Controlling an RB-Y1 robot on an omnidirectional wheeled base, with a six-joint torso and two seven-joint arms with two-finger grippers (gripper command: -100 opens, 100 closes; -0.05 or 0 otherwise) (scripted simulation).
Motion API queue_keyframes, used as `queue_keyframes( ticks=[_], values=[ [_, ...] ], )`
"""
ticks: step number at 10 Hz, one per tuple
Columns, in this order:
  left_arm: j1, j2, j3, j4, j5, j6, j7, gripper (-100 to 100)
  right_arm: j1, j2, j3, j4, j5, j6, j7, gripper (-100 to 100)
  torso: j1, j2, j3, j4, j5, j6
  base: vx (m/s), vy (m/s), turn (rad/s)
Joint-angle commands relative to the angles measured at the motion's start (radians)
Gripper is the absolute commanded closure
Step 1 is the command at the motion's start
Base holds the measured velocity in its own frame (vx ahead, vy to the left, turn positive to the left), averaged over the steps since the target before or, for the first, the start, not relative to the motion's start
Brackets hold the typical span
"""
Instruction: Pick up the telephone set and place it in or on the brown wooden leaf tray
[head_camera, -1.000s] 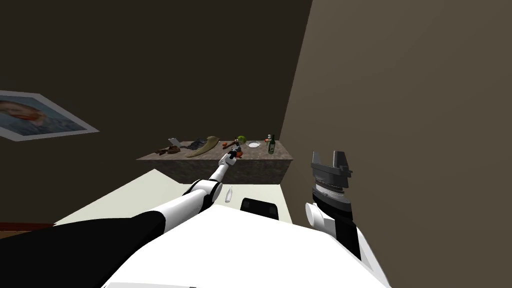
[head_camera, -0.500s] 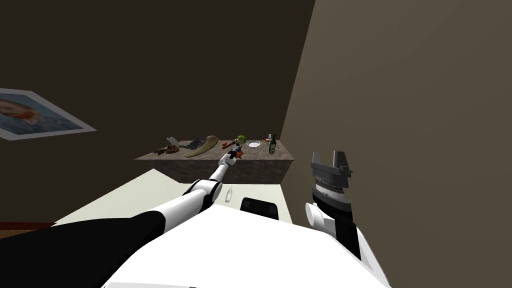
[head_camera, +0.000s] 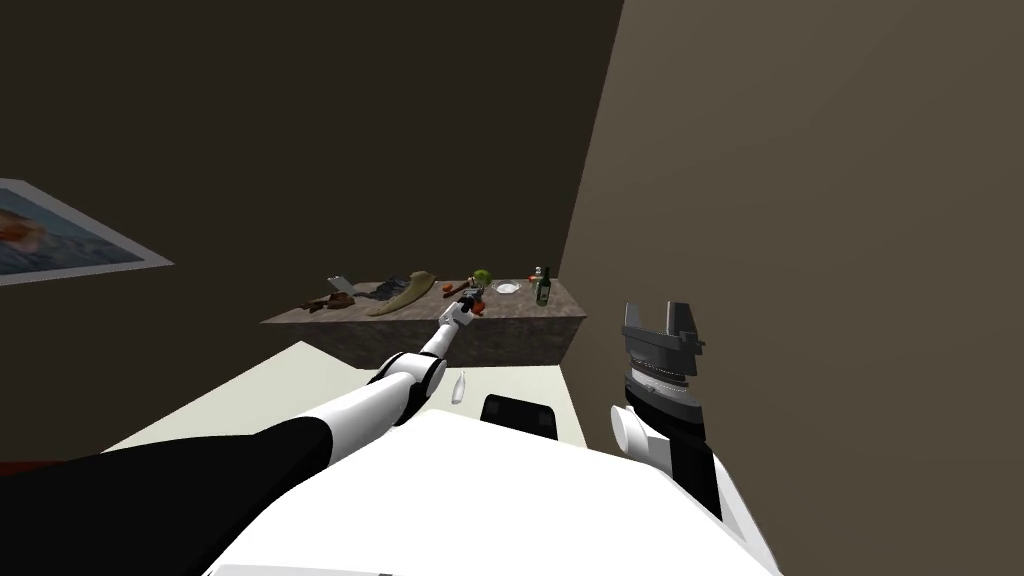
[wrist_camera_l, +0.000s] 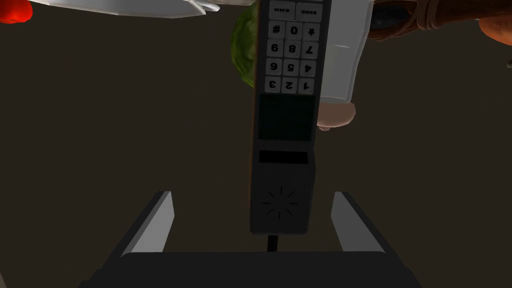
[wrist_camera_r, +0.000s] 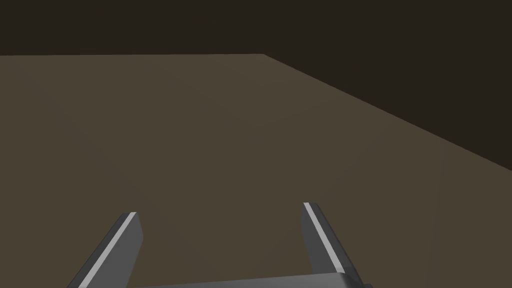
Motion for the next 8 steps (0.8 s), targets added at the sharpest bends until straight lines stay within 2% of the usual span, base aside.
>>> queue_keyframes(
  ticks=[1, 5, 6, 7, 8],
  values=[
    [-0.042, 0.011, -0.010, 0.010, 0.007, 0.042, 0.003, -100, 0.000, 0.000, 0.000, 0.000, 0.000, 0.000, 0.000, 0, 0.000, 0.000, 0.000, 0.000, 0.000, 0.000, -0.101, 0.055, -0.113],
    [-0.105, 0.028, -0.032, 0.018, 0.019, 0.111, 0.008, -100, 0.000, 0.000, 0.000, 0.000, 0.000, 0.000, 0.000, 0, 0.000, 0.001, 0.000, 0.000, 0.000, 0.000, -0.079, 0.043, -0.066],
    [-0.091, 0.030, -0.035, 0.009, 0.023, 0.103, 0.008, -100, 0.000, 0.000, 0.000, 0.000, 0.000, 0.000, 0.000, 0, -0.001, 0.000, 0.000, 0.000, 0.000, 0.000, -0.030, 0.011, -0.014],
    [-0.093, 0.030, -0.035, 0.011, 0.024, 0.106, 0.009, 0, 0.000, 0.000, 0.000, 0.000, 0.000, 0.000, 0.000, 0, -0.002, -0.002, -0.001, 0.000, 0.000, 0.000, -0.006, 0.003, 0.002],
    [-0.093, 0.030, -0.035, 0.011, 0.024, 0.106, 0.009, 0, 0.000, 0.000, 0.000, 0.000, 0.000, 0.000, 0.000, 0, -0.003, -0.003, -0.002, -0.001, 0.000, 0.000, 0.000, 0.000, 0.000]
  ],
)
